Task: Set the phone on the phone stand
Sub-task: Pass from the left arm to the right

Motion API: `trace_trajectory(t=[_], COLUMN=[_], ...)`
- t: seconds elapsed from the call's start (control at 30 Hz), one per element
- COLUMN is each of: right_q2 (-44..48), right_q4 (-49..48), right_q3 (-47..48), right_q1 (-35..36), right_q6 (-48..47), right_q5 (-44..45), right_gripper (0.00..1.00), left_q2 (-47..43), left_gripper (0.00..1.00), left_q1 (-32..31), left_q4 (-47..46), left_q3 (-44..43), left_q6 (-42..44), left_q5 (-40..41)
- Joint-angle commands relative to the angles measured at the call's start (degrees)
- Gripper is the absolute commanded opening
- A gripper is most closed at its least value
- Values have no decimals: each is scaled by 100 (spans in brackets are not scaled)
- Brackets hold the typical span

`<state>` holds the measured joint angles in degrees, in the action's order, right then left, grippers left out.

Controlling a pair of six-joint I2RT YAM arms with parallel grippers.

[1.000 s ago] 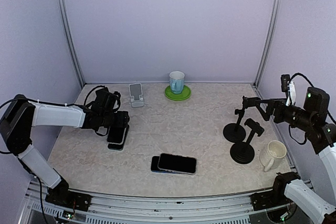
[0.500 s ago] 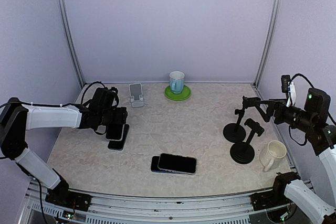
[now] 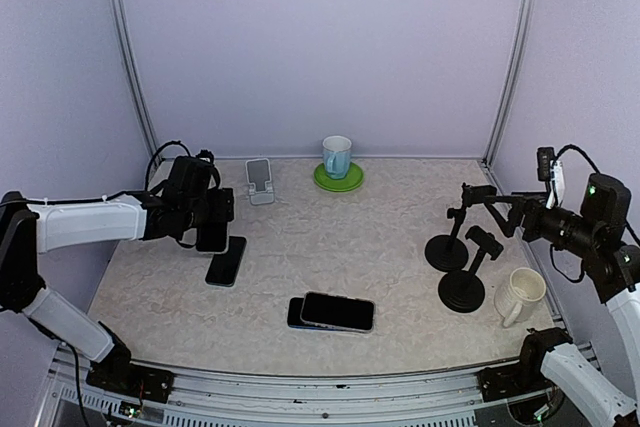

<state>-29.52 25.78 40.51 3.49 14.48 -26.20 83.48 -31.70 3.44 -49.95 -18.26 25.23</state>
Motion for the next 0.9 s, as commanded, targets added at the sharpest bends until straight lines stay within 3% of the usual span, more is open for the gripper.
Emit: trace_trajectory(t=[0.0, 0.57, 0.87], right_q2=[93, 121, 148], right_q4=[-136, -163, -191], right_q3=[-61, -95, 23], right_q1=[29, 74, 95], right_q6=[29, 67, -17], right_q5=[-61, -130, -284], right_gripper=[100, 100, 100], left_q2=[-236, -174, -463], left_gripper=[67, 67, 66], left_q1=[-18, 21, -138], left_q4=[-181, -672, -823], left_q3=[-341, -453, -329], left_q6=[-87, 19, -64], left_q5=[433, 1581, 1637])
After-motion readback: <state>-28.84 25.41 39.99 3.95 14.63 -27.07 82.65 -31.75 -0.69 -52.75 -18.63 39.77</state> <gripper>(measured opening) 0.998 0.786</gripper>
